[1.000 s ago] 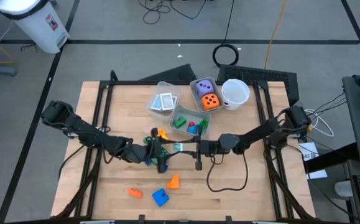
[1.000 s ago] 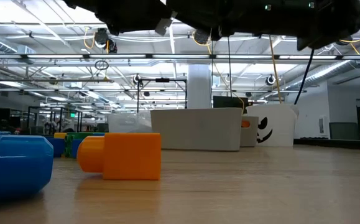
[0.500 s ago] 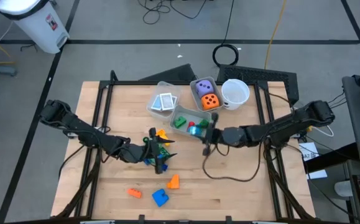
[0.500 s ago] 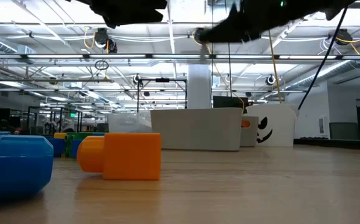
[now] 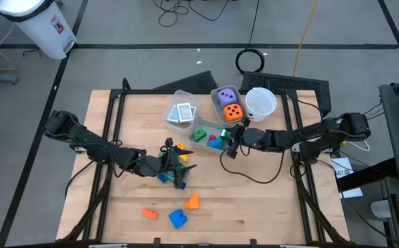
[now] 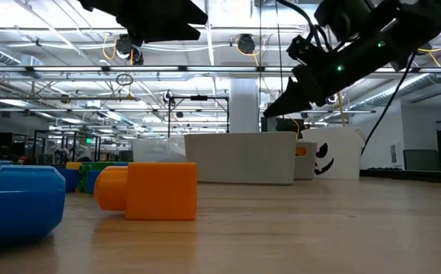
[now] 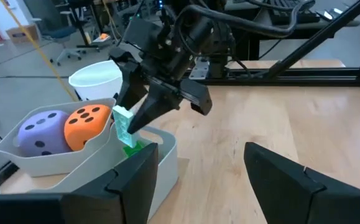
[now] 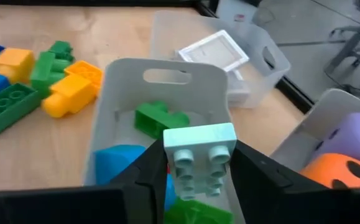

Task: Pick & Place Toys
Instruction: Put the light blue game piece into the bottom gray bin, then put the dark blue game piece into the bottom gray bin

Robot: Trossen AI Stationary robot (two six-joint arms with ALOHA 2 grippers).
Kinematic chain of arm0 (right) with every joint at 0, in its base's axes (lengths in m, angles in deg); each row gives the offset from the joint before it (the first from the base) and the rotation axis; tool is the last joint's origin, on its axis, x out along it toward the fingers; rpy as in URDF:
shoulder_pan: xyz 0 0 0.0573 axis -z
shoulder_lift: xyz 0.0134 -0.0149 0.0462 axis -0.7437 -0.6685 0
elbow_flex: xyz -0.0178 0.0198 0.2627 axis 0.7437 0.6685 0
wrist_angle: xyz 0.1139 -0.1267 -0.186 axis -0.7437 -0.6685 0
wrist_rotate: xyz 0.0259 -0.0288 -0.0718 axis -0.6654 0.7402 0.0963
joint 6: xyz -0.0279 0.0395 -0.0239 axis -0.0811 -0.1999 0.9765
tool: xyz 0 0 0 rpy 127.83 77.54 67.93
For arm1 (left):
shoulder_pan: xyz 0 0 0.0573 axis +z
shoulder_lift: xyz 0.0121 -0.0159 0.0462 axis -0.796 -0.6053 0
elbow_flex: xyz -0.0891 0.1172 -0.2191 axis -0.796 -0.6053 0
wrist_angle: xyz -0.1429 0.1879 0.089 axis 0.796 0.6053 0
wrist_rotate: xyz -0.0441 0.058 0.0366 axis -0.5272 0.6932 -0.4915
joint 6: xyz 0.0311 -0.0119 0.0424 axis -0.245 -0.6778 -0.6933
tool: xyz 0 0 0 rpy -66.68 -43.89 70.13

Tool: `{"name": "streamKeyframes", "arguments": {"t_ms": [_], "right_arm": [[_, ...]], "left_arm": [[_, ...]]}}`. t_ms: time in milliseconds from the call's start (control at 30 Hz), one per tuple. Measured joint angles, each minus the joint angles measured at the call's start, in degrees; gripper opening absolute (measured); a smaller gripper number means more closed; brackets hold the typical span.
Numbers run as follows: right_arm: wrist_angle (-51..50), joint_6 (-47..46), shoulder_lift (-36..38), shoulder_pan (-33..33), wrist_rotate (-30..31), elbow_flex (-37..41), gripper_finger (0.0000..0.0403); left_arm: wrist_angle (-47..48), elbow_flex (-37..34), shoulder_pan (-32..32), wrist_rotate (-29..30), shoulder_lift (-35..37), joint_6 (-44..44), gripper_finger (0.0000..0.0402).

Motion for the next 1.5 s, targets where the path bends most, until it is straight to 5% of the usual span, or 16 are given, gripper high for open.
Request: {"name": "streamKeyframes", "arguments": {"t_ms": [600,767,933,1167,1300,1500], "right_arm": [[3.7,-4.1,0.0,0.1,-3.7,0.3,0.0307],[5.9,-4.1,0.0,0.1,-7.5,0.3,0.0314],[5.6,-4.1,0.0,0.1,-9.1,0.3,0.0306],[6.0,-4.5,0.0,-0.9,-9.0,0.3,0.0298],[6.5,-4.7,0.0,-1.4,-9.0,0.3,0.0298],[6.7,-4.9,0.0,-1.8,-9.0,0.3,0.0295]], "left_arm": [[0.8,0.0,1.2,-4.4,0.0,3.7,0.0246],[7.2,0.0,1.2,-6.1,0.1,8.6,0.0246],[23.3,0.0,0.4,-6.7,0.6,15.8,0.0246],[41.2,0.0,-0.9,-20.0,0.4,32.2,0.0246],[45.1,0.0,-3.0,-24.9,0.4,34.4,0.0246],[49.5,0.0,-7.1,-24.0,0.4,35.3,0.0246]]}}
